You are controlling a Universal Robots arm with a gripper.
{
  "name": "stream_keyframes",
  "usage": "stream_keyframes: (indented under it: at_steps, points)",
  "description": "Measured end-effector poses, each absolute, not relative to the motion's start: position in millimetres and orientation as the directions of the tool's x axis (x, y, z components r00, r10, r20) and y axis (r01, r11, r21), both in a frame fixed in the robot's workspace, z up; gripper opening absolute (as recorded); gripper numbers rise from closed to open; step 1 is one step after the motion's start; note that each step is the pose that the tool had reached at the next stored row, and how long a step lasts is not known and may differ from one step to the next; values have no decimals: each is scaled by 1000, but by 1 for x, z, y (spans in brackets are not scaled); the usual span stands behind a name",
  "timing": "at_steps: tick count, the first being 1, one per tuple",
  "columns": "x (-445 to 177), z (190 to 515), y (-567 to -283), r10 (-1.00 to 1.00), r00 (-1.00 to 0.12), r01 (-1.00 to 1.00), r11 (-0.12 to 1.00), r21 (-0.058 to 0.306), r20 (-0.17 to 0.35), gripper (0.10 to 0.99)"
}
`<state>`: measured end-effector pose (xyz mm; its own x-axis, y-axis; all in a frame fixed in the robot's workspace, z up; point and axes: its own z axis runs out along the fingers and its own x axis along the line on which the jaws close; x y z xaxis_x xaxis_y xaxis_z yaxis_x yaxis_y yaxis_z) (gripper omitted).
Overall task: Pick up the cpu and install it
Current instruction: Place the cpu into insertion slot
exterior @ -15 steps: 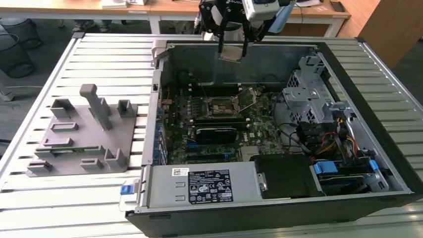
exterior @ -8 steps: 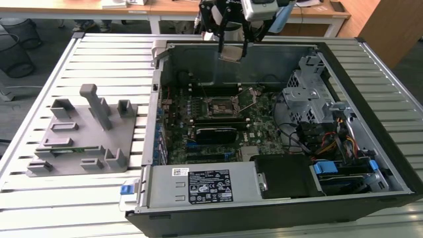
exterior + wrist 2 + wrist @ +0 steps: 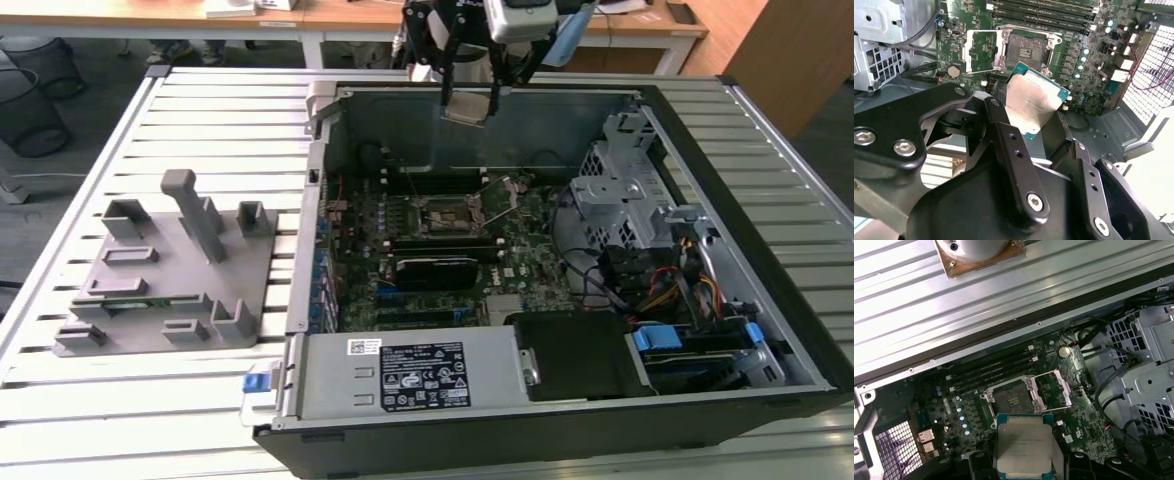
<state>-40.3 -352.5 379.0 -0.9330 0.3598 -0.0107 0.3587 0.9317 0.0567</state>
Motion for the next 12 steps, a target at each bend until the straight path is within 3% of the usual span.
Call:
stream_keyframes:
  at_steps: [12]
  points:
    - [-40,379,-353,409,-913,408,911,57,-11,525]
